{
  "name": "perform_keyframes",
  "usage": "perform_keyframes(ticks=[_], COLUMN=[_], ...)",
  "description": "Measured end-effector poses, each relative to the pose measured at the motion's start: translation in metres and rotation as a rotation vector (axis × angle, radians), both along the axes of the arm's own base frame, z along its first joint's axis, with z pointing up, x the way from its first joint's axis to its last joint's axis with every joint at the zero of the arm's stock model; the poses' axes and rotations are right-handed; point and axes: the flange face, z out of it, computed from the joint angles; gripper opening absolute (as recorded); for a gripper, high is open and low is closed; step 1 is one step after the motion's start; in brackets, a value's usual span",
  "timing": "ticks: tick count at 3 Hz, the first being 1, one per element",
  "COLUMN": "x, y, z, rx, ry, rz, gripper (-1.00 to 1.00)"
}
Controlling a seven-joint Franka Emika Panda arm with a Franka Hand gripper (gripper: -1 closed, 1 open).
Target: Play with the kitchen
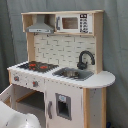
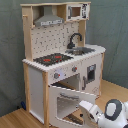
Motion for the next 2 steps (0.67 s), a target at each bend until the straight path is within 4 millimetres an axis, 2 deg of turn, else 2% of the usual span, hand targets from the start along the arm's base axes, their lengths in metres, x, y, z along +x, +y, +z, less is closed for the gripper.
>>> perform_keyframes(ticks=[1,2], x=[0.0006,0.009], y=[0.0001,-0.0077], z=[0.0008,0.0013], rx=[0.005,0.054], ry=[0.0,-0.004], rz=[-0.001,-0.027], gripper=[-1.0,-1.0])
